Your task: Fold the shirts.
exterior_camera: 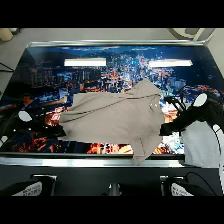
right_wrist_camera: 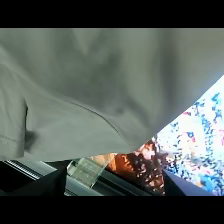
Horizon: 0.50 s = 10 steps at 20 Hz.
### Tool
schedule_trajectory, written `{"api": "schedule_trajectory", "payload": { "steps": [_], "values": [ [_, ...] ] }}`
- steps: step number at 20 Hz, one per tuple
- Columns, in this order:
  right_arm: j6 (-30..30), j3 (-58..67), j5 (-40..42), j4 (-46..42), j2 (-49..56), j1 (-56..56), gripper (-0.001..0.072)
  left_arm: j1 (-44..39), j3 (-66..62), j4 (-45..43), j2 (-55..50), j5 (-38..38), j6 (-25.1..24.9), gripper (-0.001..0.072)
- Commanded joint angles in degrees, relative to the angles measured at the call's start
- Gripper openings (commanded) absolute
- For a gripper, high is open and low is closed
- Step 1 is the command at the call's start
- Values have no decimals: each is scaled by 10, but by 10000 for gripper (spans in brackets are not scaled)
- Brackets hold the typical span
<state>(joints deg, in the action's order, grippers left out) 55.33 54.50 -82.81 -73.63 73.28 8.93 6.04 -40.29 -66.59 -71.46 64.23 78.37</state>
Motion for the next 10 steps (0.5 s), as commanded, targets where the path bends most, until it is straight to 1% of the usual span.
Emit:
{"api": "schedule_trajectory", "payload": {
  "steps": [1, 2, 3, 4, 5, 6, 7, 8, 9, 10],
  "values": [
    [22, -65, 66, -5, -10, 0, 649, -9, 6, 6, -15, -27, -1, 287],
    [28, -76, 83, -4, -9, 0, 648, -9, 6, 6, -16, -26, -2, 58],
    [38, -89, 103, 0, -9, 0, 648, -9, 5, 7, -15, -26, -2, 25],
    [42, -98, 115, 8, -6, 0, 645, -9, 5, 6, -14, -25, -4, 25],
    [43, -103, 125, 18, 0, 0, 604, -9, 5, 6, -12, -25, -6, 25],
    [45, -104, 132, 27, 9, 0, 595, -9, 5, 6, -10, -24, -6, 25],
    [50, -104, 142, 37, 17, 0, 529, -9, 4, 7, -9, -22, -6, 24],
    [52, -104, 151, 49, 24, 0, 493, -9, 4, 7, -6, -21, -6, 25],
    [53, -104, 157, 69, 31, -2, 440, -9, 4, 6, -3, -21, -6, 25],
    [53, -104, 158, 90, 35, -2, 285, -9, 4, 6, 2, -21, -6, 25]
  ]
}}
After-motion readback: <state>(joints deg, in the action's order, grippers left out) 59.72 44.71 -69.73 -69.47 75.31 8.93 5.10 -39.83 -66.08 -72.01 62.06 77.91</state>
